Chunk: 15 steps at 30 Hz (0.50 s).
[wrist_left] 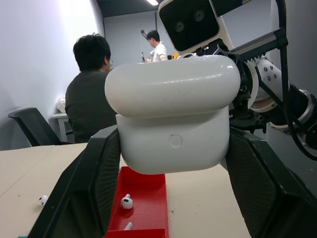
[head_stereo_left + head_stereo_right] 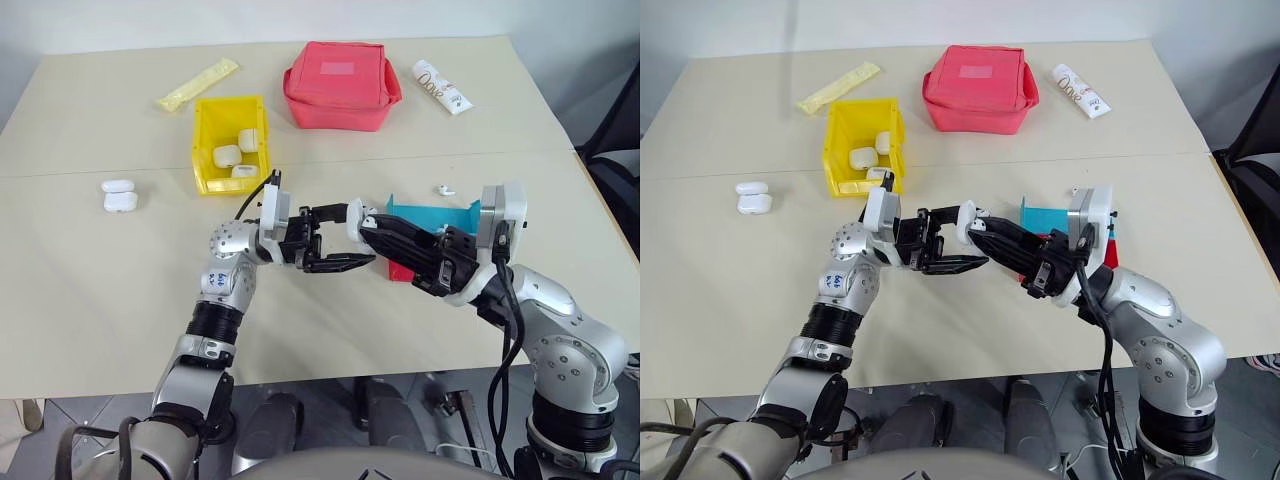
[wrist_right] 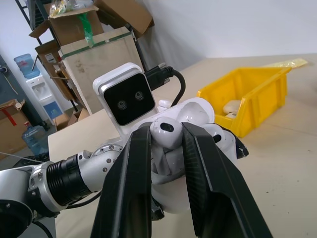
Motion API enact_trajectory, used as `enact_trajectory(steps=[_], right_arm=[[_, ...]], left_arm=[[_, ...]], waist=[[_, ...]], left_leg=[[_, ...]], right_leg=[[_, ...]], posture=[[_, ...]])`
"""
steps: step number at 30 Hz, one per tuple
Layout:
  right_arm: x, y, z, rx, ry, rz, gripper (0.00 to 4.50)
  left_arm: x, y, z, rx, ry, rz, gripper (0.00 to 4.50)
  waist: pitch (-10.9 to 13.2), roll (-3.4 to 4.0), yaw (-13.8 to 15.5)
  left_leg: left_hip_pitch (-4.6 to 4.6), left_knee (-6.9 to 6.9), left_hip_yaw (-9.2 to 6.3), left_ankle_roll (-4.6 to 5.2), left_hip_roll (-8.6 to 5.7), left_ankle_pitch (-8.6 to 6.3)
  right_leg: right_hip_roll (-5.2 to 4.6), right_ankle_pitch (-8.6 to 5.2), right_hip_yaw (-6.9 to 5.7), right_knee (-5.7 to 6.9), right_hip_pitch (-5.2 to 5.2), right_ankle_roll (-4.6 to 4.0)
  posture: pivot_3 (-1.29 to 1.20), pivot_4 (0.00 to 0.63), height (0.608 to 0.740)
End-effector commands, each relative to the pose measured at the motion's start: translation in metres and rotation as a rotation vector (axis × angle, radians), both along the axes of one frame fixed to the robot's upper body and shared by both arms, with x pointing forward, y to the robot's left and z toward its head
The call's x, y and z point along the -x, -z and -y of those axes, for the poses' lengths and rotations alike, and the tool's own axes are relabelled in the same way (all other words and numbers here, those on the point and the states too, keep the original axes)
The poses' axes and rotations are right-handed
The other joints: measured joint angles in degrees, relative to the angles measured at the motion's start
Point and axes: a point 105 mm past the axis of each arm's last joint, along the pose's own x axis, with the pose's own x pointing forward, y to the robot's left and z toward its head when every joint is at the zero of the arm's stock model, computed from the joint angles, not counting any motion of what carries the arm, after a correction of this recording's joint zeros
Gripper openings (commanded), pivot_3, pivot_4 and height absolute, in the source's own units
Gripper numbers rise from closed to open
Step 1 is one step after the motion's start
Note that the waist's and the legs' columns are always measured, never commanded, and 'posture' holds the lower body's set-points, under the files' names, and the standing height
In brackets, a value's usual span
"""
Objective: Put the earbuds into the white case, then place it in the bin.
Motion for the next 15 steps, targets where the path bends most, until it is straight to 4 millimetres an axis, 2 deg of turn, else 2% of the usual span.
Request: enact_trajectory(steps=[1,8,15], right_arm=[[0.004,0.007,-0.002,0.034,-0.009,0.014,0.52],[0.008,0.021,0.005,0.152,-0.046,0.032,0.52],[0.006,0.021,0.013,0.235,-0.083,0.054,0.52]], left_arm=[[0.005,-0.022,0.001,0.068,0.009,0.066,2.82],[0.003,-0.025,-0.003,0.074,0.006,0.072,2.82],[0.002,-0.022,-0.006,0.073,-0.004,0.074,2.82]], waist=[[0.0,0.0,0.0],[0.0,0.0,0.1],[0.0,-0.02,0.1]], left_leg=[[0.0,0.0,0.0,0.0,0.0,0.0],[0.0,0.0,0.0,0.01,0.0,-0.01],[0.0,0.01,0.01,0.01,0.01,-0.01]], right_leg=[[0.0,0.0,0.0,0.0,0.0,0.0],[0.01,0.0,-0.01,-0.02,0.01,0.0],[0.0,0.0,-0.01,-0.05,0.03,0.0]], posture=[[0.0,0.15,0.74],[0.0,0.15,0.74],[0.0,0.15,0.74]])
